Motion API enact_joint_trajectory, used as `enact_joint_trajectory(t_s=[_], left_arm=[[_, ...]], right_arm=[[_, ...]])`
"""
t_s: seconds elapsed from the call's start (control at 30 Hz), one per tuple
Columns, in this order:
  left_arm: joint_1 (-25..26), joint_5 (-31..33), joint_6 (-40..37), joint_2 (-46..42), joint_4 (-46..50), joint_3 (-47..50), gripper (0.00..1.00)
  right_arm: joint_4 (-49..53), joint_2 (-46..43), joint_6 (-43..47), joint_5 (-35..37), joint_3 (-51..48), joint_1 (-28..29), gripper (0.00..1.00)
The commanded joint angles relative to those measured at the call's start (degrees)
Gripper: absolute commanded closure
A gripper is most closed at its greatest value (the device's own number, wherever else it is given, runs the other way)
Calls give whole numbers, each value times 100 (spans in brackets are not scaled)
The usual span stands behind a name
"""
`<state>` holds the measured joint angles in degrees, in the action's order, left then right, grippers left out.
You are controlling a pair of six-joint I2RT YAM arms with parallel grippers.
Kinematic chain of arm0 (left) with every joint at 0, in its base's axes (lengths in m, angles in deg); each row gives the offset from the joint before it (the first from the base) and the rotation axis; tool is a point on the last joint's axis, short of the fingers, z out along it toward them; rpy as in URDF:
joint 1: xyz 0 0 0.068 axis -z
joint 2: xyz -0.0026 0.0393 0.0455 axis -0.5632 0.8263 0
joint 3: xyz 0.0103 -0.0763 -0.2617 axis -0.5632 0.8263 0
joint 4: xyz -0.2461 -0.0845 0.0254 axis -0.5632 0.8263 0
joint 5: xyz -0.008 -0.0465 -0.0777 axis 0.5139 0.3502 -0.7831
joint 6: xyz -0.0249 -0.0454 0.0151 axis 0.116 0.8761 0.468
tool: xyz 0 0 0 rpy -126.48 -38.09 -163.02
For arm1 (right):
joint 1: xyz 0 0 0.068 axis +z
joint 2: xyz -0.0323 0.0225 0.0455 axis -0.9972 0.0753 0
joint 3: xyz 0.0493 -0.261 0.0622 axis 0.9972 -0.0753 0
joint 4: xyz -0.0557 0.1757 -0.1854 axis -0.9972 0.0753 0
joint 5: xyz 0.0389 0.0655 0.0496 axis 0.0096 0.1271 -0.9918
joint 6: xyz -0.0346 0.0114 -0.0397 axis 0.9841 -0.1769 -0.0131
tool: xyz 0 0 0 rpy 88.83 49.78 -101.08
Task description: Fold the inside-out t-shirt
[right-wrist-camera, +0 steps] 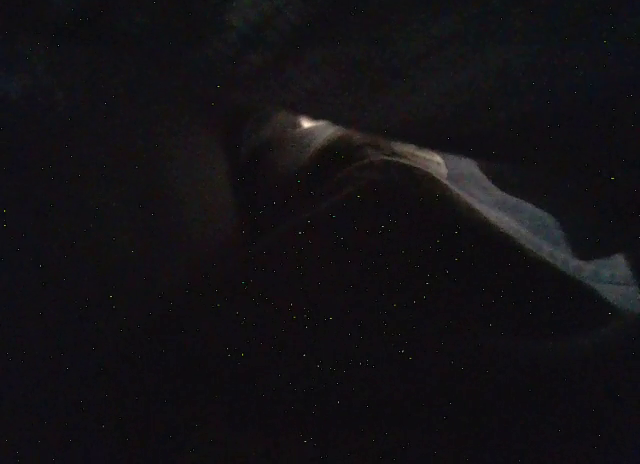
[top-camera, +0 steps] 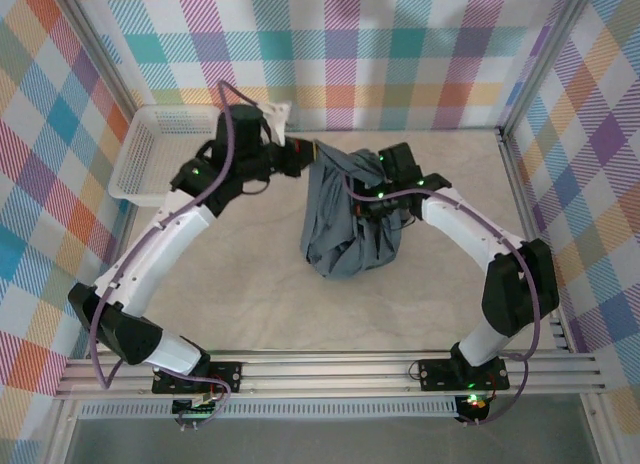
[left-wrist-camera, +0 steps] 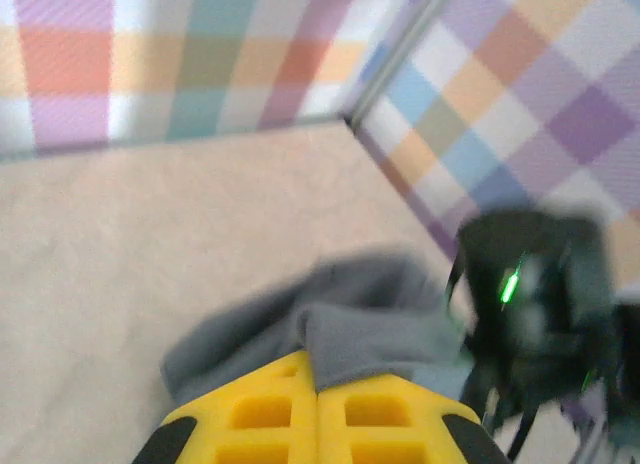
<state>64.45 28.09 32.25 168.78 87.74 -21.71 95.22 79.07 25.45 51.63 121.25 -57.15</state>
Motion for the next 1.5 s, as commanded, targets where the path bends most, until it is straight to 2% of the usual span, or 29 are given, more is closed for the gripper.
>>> enact_joint_trajectory(t_s=[0.0, 0.1, 0.17, 0.23, 0.27, 0.37, 0.5, 0.63, 0.7, 0.73, 0.87, 0.97, 1.1, 1.17, 1.23, 1.3, 1.33, 1.43, 1.47], left_arm=[[-408, 503, 97, 804, 506, -905, 100], [-847, 593, 193, 1755, 890, -1148, 100], [-1145, 322, 377, 2164, 830, -787, 100], [-1344, 262, 590, 2163, 385, 38, 100], [-1451, 297, 703, 2106, 158, 489, 100], [-1778, 258, 886, 2020, -149, 1329, 100], [-2084, 27, 849, 1883, -3, 1647, 100], [-2151, -467, 884, 1084, 206, 1588, 47], [-1991, -954, 1094, 599, 13, 1597, 32], [-1816, -1168, 1170, 382, -59, 1563, 28], [-987, -1314, 1313, -102, -12, 1504, 18], [-708, -1757, 1460, -83, -200, 1687, 11], [-544, -2247, 1154, 257, -117, 1994, 7], [-492, -2748, 1174, 497, -308, 2289, 9], [-383, -2902, 1219, 586, -536, 2576, 14], [-282, -2944, 1232, 597, -718, 2762, 23], [-235, -3002, 1241, 568, -854, 2833, 36], [-189, -2984, 1301, 408, -1184, 2913, 100], [-217, -2896, 1345, 319, -1258, 2900, 100]], right_arm=[[268, -343, 659, -430, -197, 342, 100], [-204, -1057, 472, -451, -433, 363, 100], [-381, -1685, 231, 296, -411, 334, 100], [-324, -2107, -3, 1072, -221, 232, 100], [-371, -2292, -83, 1183, -122, 160, 100], [-813, -2675, -340, 1258, -119, 36, 100], [-990, -2713, -529, 1379, -56, -14, 100], [-988, -2592, -622, 1405, -79, -15, 100], [-1089, -2521, -689, 1298, -175, -16, 100], [-1161, -2503, -725, 1258, -219, -15, 100], [-1359, -2452, -755, 1225, -333, -22, 100], [-1453, -2397, -780, 1082, -316, -23, 100], [-1465, -2437, -819, 1121, -287, -25, 100], [-1427, -2498, -819, 1190, -285, -41, 100], [-1262, -2527, -828, 1357, -271, -75, 100], [-1072, -2539, -840, 1507, -273, -138, 100], [-1013, -2542, -895, 1539, -301, -183, 100], [-1008, -2542, -995, 1491, -454, -278, 100], [-1000, -2544, -995, 1538, -520, -302, 100]])
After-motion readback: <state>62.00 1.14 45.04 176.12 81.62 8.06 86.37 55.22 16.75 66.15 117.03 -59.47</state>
